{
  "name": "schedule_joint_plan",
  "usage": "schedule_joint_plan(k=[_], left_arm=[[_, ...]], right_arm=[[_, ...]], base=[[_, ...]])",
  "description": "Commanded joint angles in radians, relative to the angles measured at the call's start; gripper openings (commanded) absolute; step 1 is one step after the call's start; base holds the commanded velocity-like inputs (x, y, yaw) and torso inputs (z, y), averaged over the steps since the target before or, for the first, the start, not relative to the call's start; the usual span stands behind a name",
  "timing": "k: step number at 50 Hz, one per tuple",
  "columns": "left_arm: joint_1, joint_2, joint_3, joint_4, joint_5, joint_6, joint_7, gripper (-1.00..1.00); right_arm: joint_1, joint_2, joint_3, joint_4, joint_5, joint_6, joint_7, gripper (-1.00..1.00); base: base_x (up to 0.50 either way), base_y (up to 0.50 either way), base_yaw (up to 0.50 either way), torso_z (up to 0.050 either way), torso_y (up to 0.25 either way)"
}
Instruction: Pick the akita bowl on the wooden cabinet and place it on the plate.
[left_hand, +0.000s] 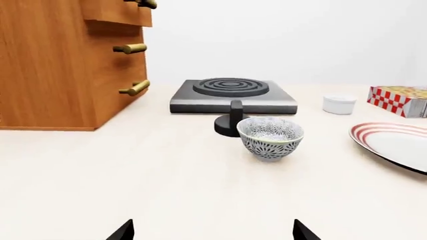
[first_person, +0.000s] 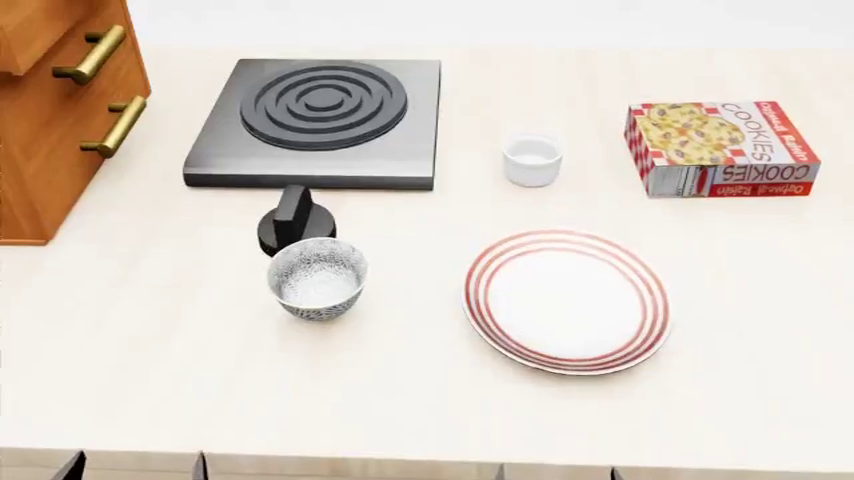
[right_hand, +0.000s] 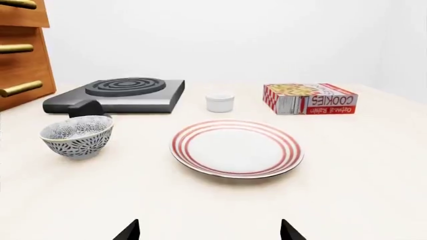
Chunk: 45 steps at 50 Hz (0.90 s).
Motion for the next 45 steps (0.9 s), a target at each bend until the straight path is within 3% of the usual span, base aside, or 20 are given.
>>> schedule_joint_plan(k=[1,39,45], left_arm=[[-0.003,-0.016,0.011,-0.001,-0.038,-0.006,-0.017,1.0],[-0.016,-0.054,0.06,-0.008,-0.069,-0.022,-0.074,1.0],[-0.013,-0.058,0.067,-0.006,-0.071,-0.012,-0.082,1.0]], right_arm=[[0.001,0.017,-0.018,0.002,0.023,-0.005,0.02,1.0],[0.009,0.055,-0.062,0.01,0.066,-0.018,0.067,1.0],[0.009,0.059,-0.065,0.01,0.076,-0.018,0.074,1.0]], base=[[0.0,0.0,0.0,0.05,0.0],[0.0,0.0,0.0,0.05,0.0],[0.0,0.0,0.0,0.012,0.0]])
